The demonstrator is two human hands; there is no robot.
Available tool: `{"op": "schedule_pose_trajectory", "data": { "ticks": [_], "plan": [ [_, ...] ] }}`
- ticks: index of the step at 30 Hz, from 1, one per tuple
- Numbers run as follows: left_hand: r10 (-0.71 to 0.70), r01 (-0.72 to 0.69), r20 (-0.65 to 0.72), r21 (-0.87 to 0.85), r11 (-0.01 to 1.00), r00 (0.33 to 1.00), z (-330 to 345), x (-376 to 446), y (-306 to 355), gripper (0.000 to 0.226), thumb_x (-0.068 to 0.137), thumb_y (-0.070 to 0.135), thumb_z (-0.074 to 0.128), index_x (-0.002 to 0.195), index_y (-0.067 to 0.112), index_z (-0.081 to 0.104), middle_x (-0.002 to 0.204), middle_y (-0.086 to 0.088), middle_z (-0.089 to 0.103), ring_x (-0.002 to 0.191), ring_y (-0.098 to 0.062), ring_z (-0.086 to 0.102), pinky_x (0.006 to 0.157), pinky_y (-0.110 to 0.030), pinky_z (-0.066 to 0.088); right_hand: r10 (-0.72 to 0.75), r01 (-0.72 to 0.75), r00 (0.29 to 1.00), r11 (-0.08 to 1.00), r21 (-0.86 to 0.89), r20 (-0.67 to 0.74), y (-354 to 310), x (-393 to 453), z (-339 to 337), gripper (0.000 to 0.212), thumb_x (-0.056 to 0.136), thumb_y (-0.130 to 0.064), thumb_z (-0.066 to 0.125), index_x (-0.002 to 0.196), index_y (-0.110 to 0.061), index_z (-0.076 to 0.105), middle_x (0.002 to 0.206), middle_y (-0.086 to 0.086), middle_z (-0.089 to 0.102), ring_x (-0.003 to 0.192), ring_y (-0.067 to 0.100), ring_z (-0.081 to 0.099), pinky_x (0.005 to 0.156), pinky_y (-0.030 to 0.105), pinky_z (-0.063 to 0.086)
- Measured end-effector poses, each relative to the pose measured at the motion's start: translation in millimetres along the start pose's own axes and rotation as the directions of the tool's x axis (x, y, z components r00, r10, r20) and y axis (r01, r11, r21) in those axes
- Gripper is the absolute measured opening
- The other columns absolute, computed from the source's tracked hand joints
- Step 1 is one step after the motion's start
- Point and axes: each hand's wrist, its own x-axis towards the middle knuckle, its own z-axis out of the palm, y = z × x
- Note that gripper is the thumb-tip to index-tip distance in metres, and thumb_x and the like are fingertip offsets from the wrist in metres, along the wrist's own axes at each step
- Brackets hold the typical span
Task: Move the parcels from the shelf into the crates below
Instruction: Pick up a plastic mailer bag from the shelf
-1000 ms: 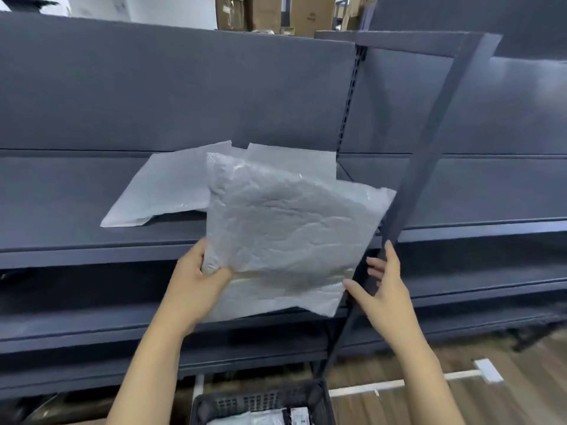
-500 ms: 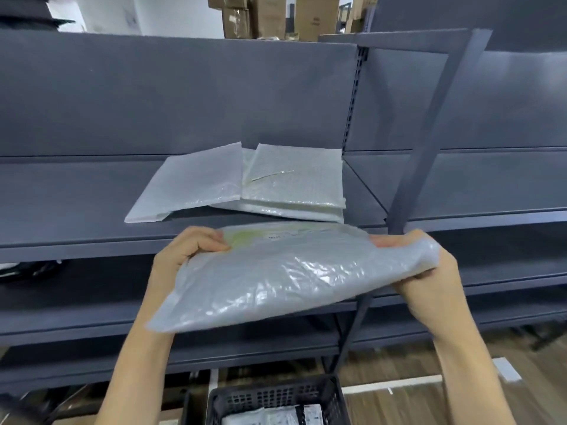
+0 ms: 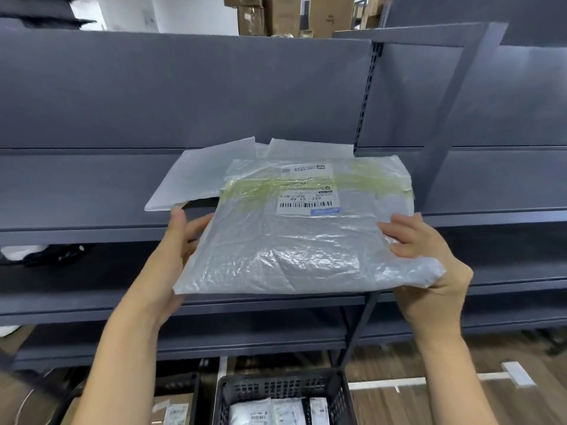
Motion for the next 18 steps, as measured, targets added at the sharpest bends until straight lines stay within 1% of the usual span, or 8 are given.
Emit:
{"op": "schedule_pose_trajectory", "data": {
  "ticks": [2,4,6,8,10,13,16,18],
  "plan": [
    [0.035,-0.047,0.127,0.088,0.995,0.991,0,-3,1,0.058,0.074,0.066,0.057,0.121,0.032,0.059,0.115,0.007,0.068,0.106,-0.013,0.064,0.092,-0.035,0.046,-0.093,0.098,0.995,0.97,-0.224,0.032,12,-4,-3,0.019,0.089,-0.017,0.062,0.087,0.002,0.062,0.107,0.002,0.067,0.119,0.01,0.052,0.111,0.044,0.034],
    [0.037,-0.055,0.09,0.206,0.977,0.995,-2,-1,-2,0.055,0.07,0.038,0.076,0.121,0.035,0.057,0.11,0.009,0.07,0.1,-0.013,0.067,0.082,-0.026,0.052,-0.107,0.115,0.993,0.942,-0.315,0.042,16,-9,-3,0.031,0.09,-0.023,0.061,0.082,0.006,0.063,0.105,0.016,0.065,0.123,0.005,0.047,0.111,0.038,0.034],
    [0.026,-0.028,0.015,0.214,0.976,1.0,-2,3,-5,0.054,0.072,0.016,0.074,0.119,0.036,0.055,0.104,0.01,0.071,0.092,-0.012,0.07,0.071,-0.019,0.055,-0.093,0.108,0.994,0.941,-0.32,0.062,12,-14,1,0.041,0.091,-0.034,0.058,0.082,0.005,0.063,0.108,0.021,0.062,0.126,-0.001,0.042,0.109,0.023,0.034],
    [0.023,-0.02,-0.012,0.219,0.975,1.0,0,5,-8,0.052,0.076,0.006,0.072,0.115,0.036,0.056,0.101,0.009,0.072,0.089,-0.013,0.07,0.067,-0.02,0.055,-0.043,0.071,0.994,0.952,-0.298,0.098,14,-17,1,0.032,0.092,-0.039,0.057,0.09,-0.007,0.059,0.114,0.017,0.06,0.129,-0.002,0.038,0.107,0.018,0.034],
    [0.006,0.0,-0.029,0.208,0.978,1.0,2,7,-10,0.048,0.078,0.003,0.071,0.113,0.033,0.058,0.099,0.006,0.073,0.089,-0.016,0.071,0.072,-0.027,0.055,0.032,0.02,0.989,0.935,-0.354,0.141,18,-21,-1,0.015,0.085,-0.025,0.065,0.094,-0.02,0.055,0.12,0.001,0.058,0.132,-0.001,0.035,0.107,0.017,0.034],
    [-0.004,0.02,-0.086,0.187,0.982,0.996,0,11,-15,0.048,0.079,-0.001,0.07,0.117,0.026,0.059,0.101,0.002,0.073,0.09,-0.019,0.07,0.08,-0.039,0.054,0.22,-0.053,0.927,0.878,-0.477,0.303,28,-28,-8,0.067,0.067,0.015,0.07,0.112,-0.031,0.054,0.138,-0.018,0.043,0.139,0.002,0.025,0.109,0.017,0.03],
    [0.064,-0.019,-0.17,0.252,0.968,0.983,-3,13,-16,0.052,0.08,-0.002,0.068,0.119,0.029,0.056,0.101,0.007,0.071,0.091,-0.015,0.069,0.078,-0.035,0.054,0.332,0.035,0.856,0.729,-0.684,0.397,37,-32,-16,0.085,0.072,0.009,0.07,0.14,-0.032,0.039,0.152,-0.012,0.018,0.142,0.005,0.008,0.113,0.031,0.02],
    [0.175,-0.094,-0.168,0.403,0.91,0.97,-5,12,-15,0.052,0.082,-0.002,0.065,0.117,0.035,0.056,0.099,0.011,0.069,0.09,-0.01,0.067,0.077,-0.028,0.052,0.42,-0.022,0.835,0.672,-0.74,0.356,37,-29,-23,0.086,0.078,0.001,0.07,0.146,-0.03,0.027,0.154,-0.01,0.011,0.142,0.009,0.008,0.117,0.04,0.02]
  ]
}}
